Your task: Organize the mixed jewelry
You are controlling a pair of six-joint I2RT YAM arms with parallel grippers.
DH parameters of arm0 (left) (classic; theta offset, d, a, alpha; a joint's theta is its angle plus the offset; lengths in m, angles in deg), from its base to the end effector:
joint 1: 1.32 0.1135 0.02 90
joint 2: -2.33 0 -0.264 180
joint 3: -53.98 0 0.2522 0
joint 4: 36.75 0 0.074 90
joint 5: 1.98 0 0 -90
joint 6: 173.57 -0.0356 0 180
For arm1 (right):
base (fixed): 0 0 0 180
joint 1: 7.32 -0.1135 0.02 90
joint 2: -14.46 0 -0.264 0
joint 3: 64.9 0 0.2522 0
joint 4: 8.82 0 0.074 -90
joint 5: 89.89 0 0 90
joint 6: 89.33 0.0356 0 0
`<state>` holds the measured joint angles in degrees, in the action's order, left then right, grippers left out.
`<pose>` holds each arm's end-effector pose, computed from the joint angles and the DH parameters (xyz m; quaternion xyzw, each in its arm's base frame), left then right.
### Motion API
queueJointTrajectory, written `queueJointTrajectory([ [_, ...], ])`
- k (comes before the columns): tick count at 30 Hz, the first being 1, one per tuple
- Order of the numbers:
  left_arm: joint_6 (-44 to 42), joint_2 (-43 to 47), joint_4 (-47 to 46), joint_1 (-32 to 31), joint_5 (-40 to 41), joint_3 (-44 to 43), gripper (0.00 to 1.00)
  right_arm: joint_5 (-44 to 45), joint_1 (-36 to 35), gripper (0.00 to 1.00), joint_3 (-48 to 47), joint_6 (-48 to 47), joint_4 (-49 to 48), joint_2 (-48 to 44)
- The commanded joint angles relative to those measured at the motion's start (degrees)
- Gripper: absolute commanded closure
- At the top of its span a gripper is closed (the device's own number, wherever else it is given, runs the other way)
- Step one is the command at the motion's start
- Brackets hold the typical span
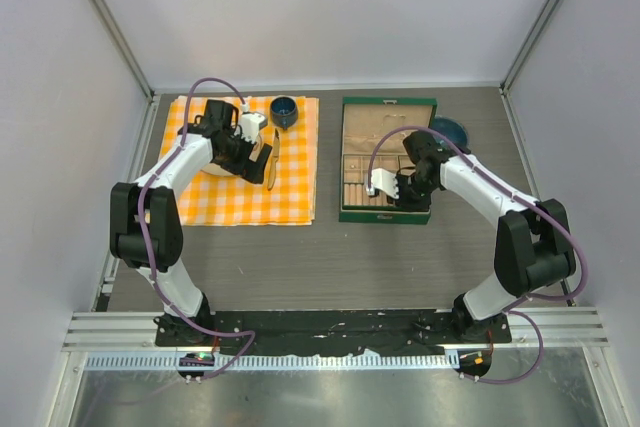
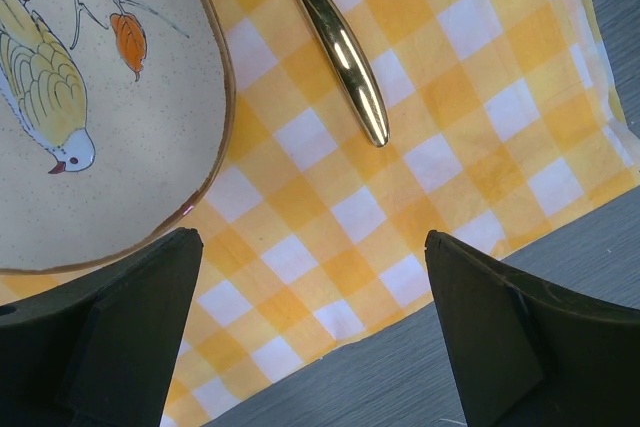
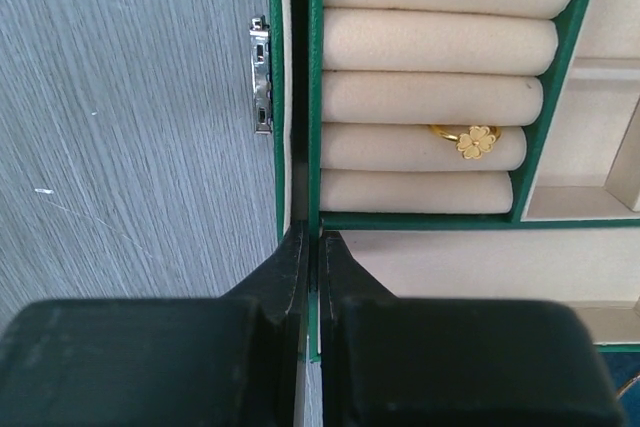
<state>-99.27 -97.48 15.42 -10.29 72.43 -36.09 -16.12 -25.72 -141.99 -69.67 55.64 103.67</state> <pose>0.3586 -0.0663 0.2354 0.2375 0.9319 -0.1172 0.2477 0.2702 0.1004 0.2193 -0.6993 0.6913 0.0754 0.1654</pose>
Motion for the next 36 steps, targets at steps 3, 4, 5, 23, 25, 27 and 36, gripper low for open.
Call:
queueJointTrajectory([
  [3,-1.0,0.8,0.0,0.4,-0.6,0.2,0.0,0.3,-0.2,0.86,0.7,-0.8,-6.8,-1.2],
  [4,-0.9,0.7,0.0,0.4,-0.7,0.2,0.0,0.2,-0.2,0.82,0.8,-0.7,-6.3,-1.3],
  [5,-0.9,0.8,0.0,0.4,-0.8,0.2,0.0,0.2,-0.2,0.78,0.8,-0.7,-6.1,-1.4],
  [23,-0.2,0.9,-0.2,0.4,-2.4,0.0,0.0,-0.3,-0.2,0.48,-2.8,2.1,-1.0,-7.0],
  [25,-0.1,1.1,-0.1,0.4,-2.4,0.1,0.0,-0.1,-0.2,0.47,-2.8,2.3,-0.5,-7.1],
  [27,0.0,1.4,-0.1,0.4,-2.7,0.1,0.0,0.1,-0.2,0.47,-2.6,2.9,-0.4,-7.5],
  [36,7.4,2.9,-2.3,-0.7,-10.1,-1.5,0.0,1.7,2.5,0.46,-1.6,17.4,-8.3,-10.5],
])
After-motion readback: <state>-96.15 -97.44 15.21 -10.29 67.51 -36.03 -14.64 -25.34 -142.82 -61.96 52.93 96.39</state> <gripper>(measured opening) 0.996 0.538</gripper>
